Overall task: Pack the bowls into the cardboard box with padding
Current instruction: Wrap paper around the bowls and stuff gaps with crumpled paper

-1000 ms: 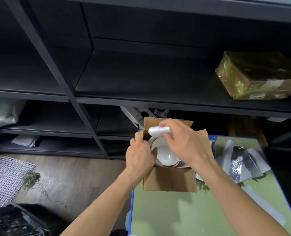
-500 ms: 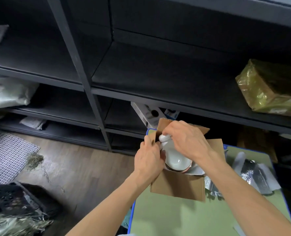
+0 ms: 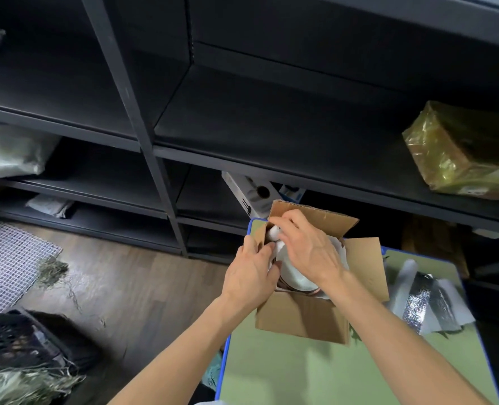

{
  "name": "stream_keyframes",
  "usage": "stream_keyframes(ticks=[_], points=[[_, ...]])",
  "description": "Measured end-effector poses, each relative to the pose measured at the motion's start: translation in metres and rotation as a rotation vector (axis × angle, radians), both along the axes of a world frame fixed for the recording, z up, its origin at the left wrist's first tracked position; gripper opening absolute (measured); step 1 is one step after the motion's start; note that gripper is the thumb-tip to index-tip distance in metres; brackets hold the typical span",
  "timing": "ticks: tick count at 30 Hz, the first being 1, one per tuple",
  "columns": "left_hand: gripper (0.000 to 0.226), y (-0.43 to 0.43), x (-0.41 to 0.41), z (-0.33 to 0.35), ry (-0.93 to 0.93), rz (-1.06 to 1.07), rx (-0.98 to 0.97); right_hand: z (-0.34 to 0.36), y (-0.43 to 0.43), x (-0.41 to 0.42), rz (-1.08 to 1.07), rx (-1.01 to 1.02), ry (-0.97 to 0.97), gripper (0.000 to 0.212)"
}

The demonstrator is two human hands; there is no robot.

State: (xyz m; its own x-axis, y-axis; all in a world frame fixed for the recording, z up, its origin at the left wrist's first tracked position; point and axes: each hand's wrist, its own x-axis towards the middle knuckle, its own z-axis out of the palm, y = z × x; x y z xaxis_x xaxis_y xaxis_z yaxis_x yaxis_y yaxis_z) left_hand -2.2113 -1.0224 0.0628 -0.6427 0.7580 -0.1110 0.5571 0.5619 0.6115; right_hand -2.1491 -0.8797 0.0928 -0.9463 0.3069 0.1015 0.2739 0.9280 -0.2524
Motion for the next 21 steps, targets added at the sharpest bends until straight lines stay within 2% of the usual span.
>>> stream_keyframes(ticks=[4, 7, 12, 16, 21], points=[[0.038, 0.000, 0.000, 0.002, 0.011, -0.025, -0.001, -0.004, -0.008, -0.008, -0.071, 0.020, 0.038, 0.002], [0.036, -0.001, -0.002, 0.004, 0.015, -0.059, -0.002, -0.015, -0.011, -0.009, -0.080, 0.000, 0.035, 0.007], [0.041, -0.001, -0.002, 0.005, 0.018, -0.057, -0.030, -0.014, -0.008, 0.004, -0.048, -0.051, -0.017, 0.029], [0.042, 0.000, 0.000, 0.005, 0.014, -0.058, -0.059, -0.007, -0.005, 0.006, -0.036, -0.044, -0.159, 0.047], [0.042, 0.000, -0.001, 0.005, -0.003, -0.068, -0.049, -0.002, -0.008, 0.004, -0.033, -0.018, -0.218, 0.048]])
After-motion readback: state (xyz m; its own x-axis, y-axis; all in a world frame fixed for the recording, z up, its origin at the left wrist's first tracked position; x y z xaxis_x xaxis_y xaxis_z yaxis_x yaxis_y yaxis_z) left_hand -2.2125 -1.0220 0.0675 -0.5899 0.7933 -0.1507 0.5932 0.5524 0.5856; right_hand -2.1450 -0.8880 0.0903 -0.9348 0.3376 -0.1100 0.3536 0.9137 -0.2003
